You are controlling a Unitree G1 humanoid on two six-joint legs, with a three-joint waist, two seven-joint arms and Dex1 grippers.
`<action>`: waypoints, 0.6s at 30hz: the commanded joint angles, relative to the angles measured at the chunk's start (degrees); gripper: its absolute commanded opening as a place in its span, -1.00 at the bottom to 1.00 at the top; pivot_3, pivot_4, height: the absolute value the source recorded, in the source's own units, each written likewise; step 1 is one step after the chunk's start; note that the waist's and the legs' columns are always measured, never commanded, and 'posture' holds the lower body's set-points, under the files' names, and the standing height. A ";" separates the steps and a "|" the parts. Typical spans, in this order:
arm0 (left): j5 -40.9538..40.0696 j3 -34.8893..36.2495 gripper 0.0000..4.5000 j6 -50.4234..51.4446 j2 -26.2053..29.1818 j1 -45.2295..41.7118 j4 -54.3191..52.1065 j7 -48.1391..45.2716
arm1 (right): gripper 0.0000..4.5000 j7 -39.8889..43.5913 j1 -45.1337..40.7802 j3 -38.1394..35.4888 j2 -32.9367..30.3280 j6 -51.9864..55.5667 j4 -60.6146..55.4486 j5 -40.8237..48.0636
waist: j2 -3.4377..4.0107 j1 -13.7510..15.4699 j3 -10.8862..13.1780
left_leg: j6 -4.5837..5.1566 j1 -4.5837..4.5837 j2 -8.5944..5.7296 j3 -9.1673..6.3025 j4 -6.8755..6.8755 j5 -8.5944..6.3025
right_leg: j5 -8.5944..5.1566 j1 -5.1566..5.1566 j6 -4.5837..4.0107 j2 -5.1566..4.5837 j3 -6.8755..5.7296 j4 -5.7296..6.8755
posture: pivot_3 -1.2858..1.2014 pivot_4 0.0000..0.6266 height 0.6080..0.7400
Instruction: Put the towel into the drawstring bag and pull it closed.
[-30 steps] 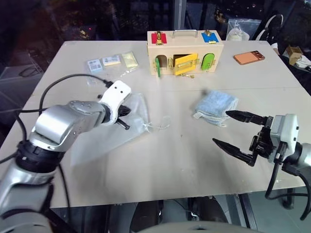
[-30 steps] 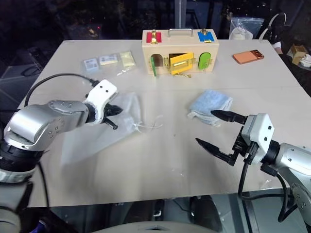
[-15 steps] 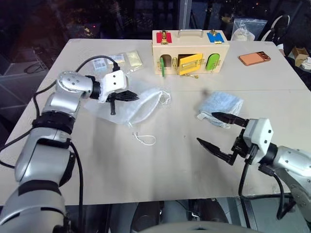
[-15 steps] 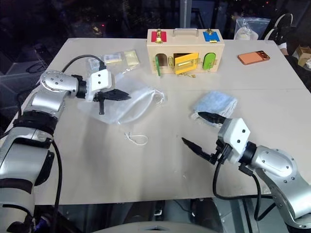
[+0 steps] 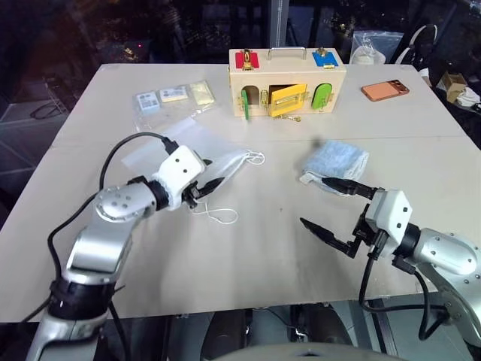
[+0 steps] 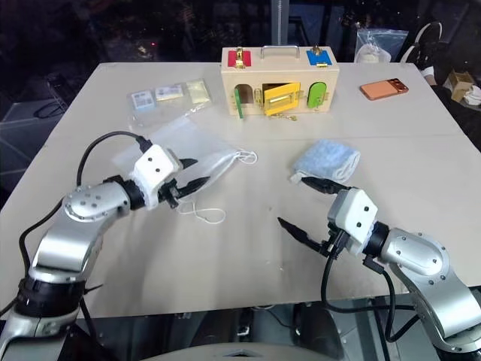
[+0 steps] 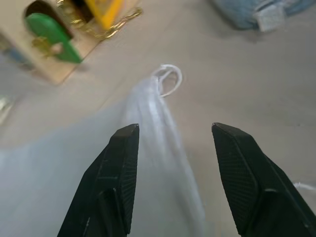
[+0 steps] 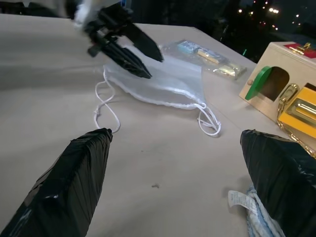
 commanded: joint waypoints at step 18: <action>26.15 -9.57 0.05 -13.47 -9.25 6.06 5.59 23.52 | 1.00 2.57 -2.96 -2.48 -1.62 0.79 0.18 2.64 | 0.08 0.11 -0.07 | 0.00 -0.05 0.00 0.00 -0.06 -0.01 | 0.06 -0.03 -0.35 -0.08 -0.09 -0.05 | 0.03 -0.52 1.00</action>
